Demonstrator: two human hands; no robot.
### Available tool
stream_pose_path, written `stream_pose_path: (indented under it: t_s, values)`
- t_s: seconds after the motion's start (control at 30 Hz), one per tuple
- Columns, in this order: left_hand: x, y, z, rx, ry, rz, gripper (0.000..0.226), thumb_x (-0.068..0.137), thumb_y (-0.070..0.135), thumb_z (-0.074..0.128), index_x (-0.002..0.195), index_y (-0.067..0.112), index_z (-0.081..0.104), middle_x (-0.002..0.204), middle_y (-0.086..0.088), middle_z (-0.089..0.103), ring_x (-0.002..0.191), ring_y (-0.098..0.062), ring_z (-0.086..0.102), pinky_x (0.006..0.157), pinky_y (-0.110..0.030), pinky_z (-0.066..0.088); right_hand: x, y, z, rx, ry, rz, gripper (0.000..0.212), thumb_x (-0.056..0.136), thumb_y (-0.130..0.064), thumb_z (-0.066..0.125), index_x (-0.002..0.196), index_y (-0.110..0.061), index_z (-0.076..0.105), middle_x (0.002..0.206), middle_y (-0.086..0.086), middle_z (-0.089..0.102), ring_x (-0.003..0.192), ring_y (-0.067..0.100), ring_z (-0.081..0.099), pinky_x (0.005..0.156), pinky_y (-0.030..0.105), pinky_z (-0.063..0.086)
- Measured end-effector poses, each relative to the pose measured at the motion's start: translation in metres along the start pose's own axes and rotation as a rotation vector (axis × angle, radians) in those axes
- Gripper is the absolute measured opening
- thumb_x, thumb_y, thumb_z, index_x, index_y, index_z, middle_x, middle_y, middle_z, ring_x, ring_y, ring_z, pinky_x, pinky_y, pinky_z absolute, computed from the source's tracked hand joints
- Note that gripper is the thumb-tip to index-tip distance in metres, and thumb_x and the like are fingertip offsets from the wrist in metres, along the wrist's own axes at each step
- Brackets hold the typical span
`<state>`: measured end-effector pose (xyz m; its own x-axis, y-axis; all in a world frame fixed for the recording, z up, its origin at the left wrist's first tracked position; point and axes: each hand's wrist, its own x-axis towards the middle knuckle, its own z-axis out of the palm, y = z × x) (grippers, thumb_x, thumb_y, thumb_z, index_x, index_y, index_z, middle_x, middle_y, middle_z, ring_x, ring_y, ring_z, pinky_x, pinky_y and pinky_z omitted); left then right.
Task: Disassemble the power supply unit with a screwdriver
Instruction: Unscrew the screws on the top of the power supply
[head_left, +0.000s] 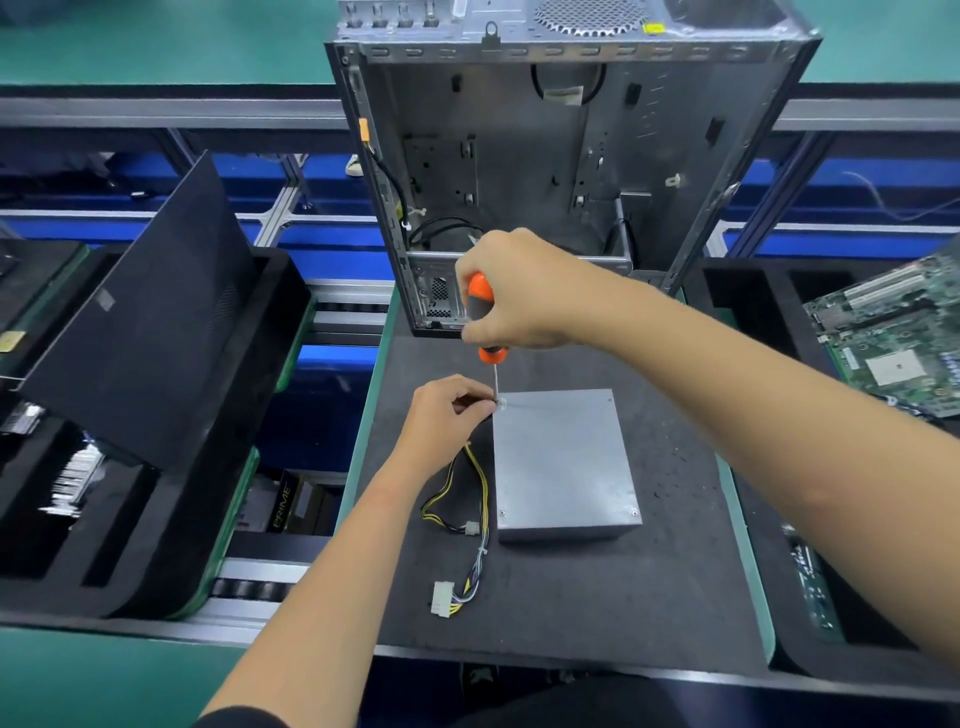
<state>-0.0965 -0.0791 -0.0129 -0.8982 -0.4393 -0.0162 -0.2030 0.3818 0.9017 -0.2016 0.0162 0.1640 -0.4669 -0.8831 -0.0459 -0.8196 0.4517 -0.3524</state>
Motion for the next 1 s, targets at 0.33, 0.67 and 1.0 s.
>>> stream_pose_path:
  t_s: [0.33,0.67,1.0]
  values:
    - [-0.005,0.001,-0.005,-0.017,-0.019,-0.029,0.012,0.082,0.018,0.072,0.091,0.027,0.072,0.085,0.013,0.071,0.08,-0.001,0.064,0.073,-0.01,0.049,0.001,0.02,-0.021,0.299,-0.183,0.094,0.016,0.081,-0.024,0.075,0.072,-0.012,0.069,0.069,0.002,0.071,0.056,0.014,0.069,0.052,0.029,0.058]
    - [-0.006,0.001,0.002,0.246,0.019,0.197,0.013,0.087,0.019,0.067,0.096,0.017,0.076,0.087,0.005,0.069,0.083,-0.012,0.061,0.076,-0.026,0.049,-0.006,0.036,-0.017,0.212,0.104,0.124,0.009,0.073,-0.019,0.069,0.073,-0.011,0.065,0.066,0.007,0.068,0.042,0.014,0.065,0.05,0.032,0.057]
    - [-0.007,0.001,0.0,0.178,0.086,0.079,0.004,0.083,0.021,0.07,0.083,0.024,0.073,0.078,0.016,0.068,0.076,-0.001,0.061,0.071,-0.015,0.05,-0.009,0.033,-0.009,0.244,0.1,0.114,0.01,0.072,-0.018,0.07,0.074,-0.01,0.065,0.069,0.005,0.066,0.04,0.012,0.06,0.036,0.019,0.045]
